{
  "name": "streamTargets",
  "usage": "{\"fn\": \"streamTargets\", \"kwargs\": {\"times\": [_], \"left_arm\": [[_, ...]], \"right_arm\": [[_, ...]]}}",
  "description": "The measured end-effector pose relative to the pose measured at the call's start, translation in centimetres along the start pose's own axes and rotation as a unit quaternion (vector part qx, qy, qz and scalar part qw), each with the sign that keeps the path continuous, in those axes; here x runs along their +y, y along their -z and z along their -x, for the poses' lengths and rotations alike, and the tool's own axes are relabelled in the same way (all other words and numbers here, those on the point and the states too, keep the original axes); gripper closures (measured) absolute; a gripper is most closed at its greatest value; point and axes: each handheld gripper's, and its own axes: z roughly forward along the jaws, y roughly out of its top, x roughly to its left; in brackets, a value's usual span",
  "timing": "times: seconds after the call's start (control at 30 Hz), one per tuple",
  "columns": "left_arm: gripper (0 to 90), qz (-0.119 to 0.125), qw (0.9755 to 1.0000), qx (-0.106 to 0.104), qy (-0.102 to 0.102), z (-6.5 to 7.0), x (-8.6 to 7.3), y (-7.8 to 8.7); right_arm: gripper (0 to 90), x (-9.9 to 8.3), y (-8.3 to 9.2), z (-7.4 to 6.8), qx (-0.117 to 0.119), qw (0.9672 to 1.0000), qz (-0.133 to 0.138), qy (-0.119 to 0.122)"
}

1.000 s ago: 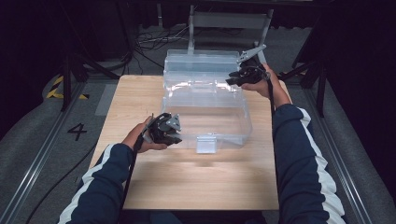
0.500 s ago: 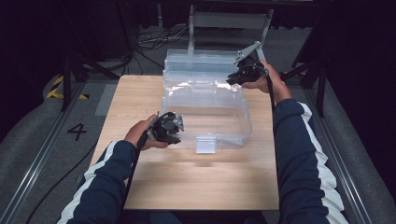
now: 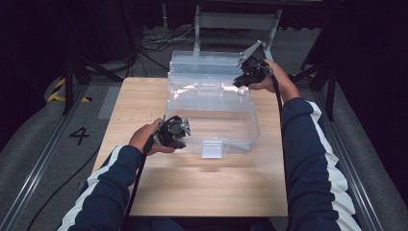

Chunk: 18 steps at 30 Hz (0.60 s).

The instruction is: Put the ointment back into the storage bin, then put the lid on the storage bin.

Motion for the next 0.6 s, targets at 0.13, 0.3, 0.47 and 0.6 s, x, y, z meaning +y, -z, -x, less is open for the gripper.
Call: {"fn": "streamTargets", "kwargs": {"times": [0.13,0.3,0.47,0.6], "left_arm": [[79.2,0.0,1.0,0.001,0.006,0.03,-0.01,-0.02],[78.7,0.004,0.9999,0.002,0.012,0.14,-0.11,-0.06],[78.0,0.007,0.9998,0.006,0.016,0.27,-0.19,-0.1],[76.9,0.006,0.9996,0.013,0.024,0.44,-0.21,-0.14]], "right_arm": [[82.6,0.18,0.15,-0.05,0.007,0.9999,-0.006,0.006],[83.6,0.17,0.25,-0.12,0.011,0.9999,-0.009,0.008],[84.3,0.05,0.34,-0.16,0.016,0.9998,-0.005,0.011],[85.1,0.1,0.48,-0.37,0.015,0.9997,-0.009,0.016]]}}
